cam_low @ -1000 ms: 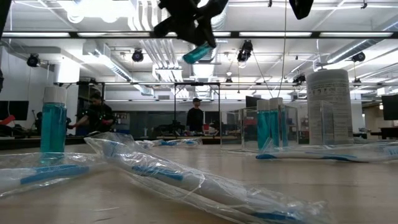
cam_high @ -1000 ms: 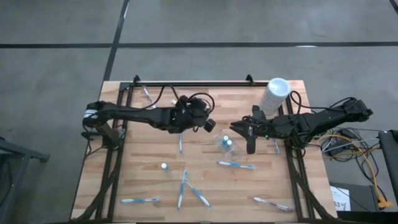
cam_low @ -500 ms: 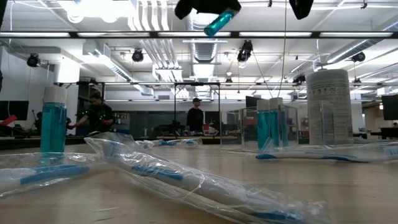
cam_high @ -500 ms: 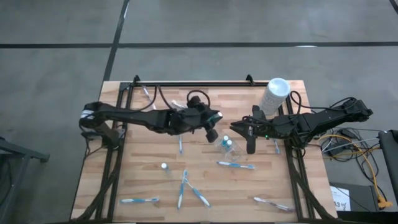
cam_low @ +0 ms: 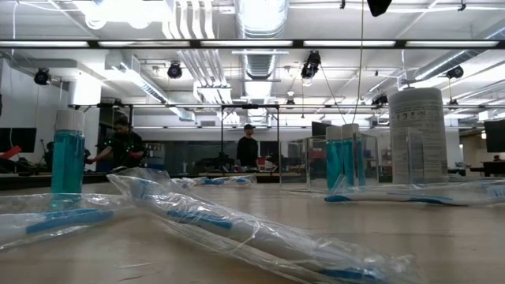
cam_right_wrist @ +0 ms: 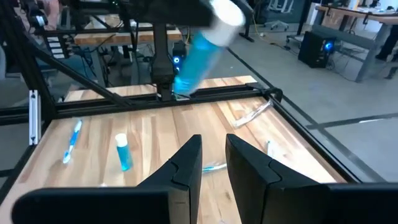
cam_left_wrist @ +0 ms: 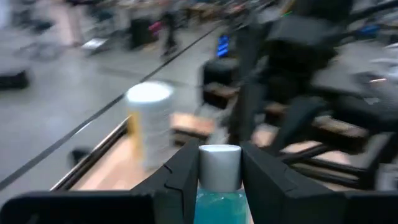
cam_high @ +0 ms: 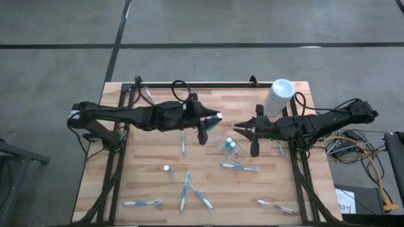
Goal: Pick & Place toothbrushing station
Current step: Put the blue mouthwash into the middle section of the transparent organizer
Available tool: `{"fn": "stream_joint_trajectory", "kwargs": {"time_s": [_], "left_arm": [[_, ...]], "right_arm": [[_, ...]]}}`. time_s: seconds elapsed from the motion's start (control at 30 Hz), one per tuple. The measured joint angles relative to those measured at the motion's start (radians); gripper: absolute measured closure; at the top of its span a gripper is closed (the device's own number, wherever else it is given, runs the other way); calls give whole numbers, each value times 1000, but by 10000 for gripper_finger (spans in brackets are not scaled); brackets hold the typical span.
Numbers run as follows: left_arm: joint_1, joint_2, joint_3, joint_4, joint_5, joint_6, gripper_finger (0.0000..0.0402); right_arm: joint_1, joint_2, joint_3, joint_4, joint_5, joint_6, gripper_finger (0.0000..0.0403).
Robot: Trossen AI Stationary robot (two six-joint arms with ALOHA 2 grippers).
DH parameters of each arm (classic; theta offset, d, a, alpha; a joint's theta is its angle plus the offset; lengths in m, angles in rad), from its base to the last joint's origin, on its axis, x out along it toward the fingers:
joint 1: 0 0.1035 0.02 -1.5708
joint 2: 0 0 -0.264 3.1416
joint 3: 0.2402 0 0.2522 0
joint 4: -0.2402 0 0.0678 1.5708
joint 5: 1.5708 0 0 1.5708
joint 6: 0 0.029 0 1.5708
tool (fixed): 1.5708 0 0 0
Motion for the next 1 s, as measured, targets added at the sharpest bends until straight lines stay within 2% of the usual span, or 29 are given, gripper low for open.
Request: {"fn": "stream_joint_trajectory", "kwargs": {"time_s": [0.2,0.37,0.47,0.57,1.0], "left_arm": [[-1,-28,-186,354,271,87,296],[1,-35,-337,621,285,117,296],[8,-36,-405,732,282,130,296],[11,-36,-439,778,279,140,296],[14,-36,-418,777,268,197,296]], "right_arm": [[0,0,0,6,0,75,335],[0,0,0,16,-1,149,335],[0,12,0,29,-2,249,335],[0,24,0,31,-1,308,335],[0,92,0,33,-1,315,335]]}}
